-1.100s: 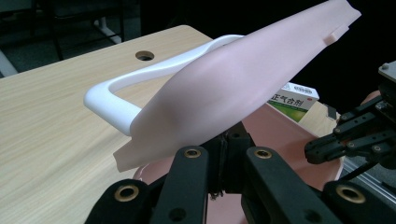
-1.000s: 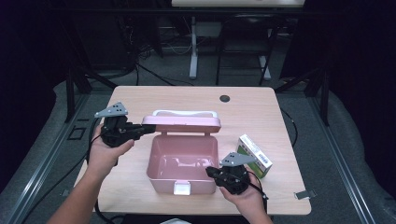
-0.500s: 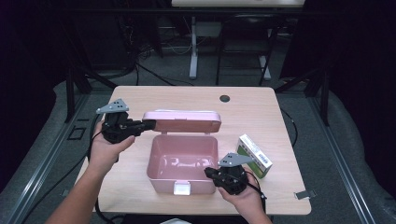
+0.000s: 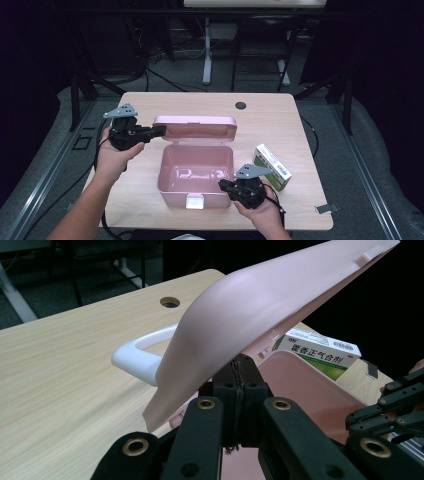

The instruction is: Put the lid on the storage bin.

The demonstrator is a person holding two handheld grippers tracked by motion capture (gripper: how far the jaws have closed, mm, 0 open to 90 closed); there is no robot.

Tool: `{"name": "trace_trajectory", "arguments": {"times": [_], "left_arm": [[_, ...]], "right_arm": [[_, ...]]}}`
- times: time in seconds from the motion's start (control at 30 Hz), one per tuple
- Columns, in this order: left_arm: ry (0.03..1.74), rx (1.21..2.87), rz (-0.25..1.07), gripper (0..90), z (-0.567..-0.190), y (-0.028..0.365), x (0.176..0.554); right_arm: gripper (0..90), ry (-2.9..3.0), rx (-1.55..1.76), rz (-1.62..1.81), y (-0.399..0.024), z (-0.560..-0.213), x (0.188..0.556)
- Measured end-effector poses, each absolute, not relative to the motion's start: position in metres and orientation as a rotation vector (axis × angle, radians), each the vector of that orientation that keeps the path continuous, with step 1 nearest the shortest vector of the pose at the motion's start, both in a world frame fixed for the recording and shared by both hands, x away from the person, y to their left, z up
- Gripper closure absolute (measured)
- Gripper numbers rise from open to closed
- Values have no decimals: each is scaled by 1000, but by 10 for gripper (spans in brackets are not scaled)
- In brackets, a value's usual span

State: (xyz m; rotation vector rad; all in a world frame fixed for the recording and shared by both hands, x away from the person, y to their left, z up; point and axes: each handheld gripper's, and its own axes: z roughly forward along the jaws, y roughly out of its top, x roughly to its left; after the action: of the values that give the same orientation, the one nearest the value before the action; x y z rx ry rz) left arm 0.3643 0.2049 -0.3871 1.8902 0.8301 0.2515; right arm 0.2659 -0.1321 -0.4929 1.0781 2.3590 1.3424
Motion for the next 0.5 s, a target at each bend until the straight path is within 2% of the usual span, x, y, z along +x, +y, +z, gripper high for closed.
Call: {"name": "trace_trajectory", "arguments": {"times": [0.5], "left_arm": [[854, 1886, 252, 895, -391, 203, 374]], "right_arm": [[852, 2356, 1075, 1346, -132, -493, 266]]}}
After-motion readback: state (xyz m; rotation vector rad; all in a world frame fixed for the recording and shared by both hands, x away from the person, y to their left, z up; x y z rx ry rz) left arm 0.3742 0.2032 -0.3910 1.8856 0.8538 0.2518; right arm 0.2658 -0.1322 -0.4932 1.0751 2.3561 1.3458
